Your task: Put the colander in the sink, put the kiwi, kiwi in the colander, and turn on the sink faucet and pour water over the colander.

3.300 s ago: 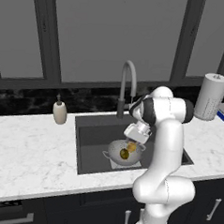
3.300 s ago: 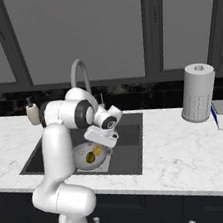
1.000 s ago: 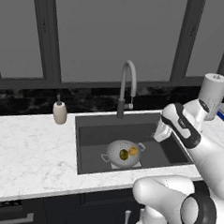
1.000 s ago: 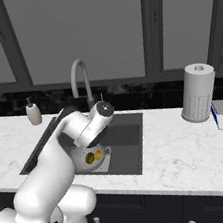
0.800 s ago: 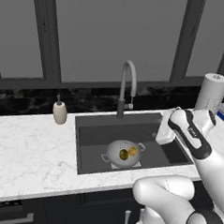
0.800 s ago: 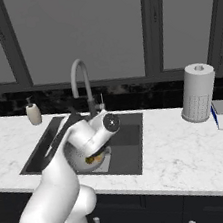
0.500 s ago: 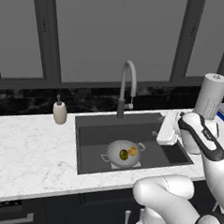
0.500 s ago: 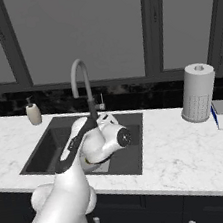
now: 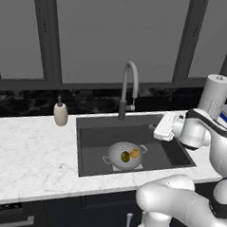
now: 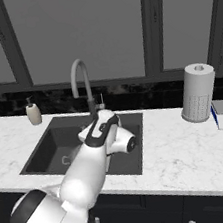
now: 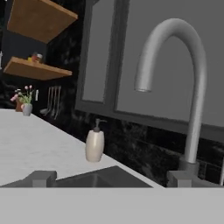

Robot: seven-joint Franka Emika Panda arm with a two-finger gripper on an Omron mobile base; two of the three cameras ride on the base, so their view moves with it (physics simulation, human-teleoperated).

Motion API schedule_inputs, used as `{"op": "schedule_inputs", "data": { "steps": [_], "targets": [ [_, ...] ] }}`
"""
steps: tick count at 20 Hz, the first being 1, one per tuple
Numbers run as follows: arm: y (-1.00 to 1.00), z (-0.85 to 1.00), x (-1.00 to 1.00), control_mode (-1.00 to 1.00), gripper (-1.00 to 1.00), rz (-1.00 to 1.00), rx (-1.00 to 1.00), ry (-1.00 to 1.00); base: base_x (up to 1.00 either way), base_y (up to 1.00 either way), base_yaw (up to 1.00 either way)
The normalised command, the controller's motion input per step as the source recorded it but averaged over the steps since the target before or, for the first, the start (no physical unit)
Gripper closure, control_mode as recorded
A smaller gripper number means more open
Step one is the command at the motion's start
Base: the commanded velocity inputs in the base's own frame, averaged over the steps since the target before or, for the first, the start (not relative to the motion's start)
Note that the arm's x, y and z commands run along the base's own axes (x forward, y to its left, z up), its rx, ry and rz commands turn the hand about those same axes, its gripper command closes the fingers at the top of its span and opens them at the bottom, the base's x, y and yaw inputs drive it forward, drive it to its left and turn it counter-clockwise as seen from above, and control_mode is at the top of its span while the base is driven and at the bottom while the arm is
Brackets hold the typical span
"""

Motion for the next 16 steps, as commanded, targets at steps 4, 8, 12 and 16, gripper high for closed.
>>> {"op": "schedule_inputs", "data": {
  "steps": [4,8,12,16],
  "targets": [
    [-0.08,0.09,0.47,-1.00,-1.00,0.02,0.08,0.08,0.00,0.00,0.00],
    [-0.15,0.08,0.33,-1.00,-1.00,0.06,0.00,0.01,0.00,0.00,0.00],
    [-0.14,0.12,0.21,-1.00,-1.00,0.13,0.00,0.00,0.00,0.00,0.00],
    [-0.01,0.06,0.20,-1.00,-1.00,0.20,0.00,0.00,0.00,0.00,0.00]
  ]
}}
